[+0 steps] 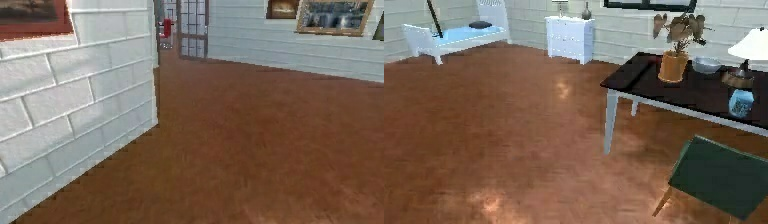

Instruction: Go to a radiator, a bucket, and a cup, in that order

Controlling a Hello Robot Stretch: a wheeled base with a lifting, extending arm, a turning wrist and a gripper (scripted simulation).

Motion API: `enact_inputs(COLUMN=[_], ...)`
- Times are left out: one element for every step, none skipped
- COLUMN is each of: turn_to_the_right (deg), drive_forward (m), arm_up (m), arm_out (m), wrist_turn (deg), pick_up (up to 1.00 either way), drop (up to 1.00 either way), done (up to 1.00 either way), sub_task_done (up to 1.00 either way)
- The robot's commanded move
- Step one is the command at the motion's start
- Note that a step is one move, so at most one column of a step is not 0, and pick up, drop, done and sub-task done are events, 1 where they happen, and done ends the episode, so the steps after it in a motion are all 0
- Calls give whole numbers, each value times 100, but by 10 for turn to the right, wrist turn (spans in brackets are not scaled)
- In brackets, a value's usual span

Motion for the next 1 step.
enact_inputs(turn_to_the_right=[0], drive_forward=[100], arm_up=[0], arm_out=[0], wrist_turn=[0], pick_up=[0], drop=[0], done=[0], sub_task_done=[0])
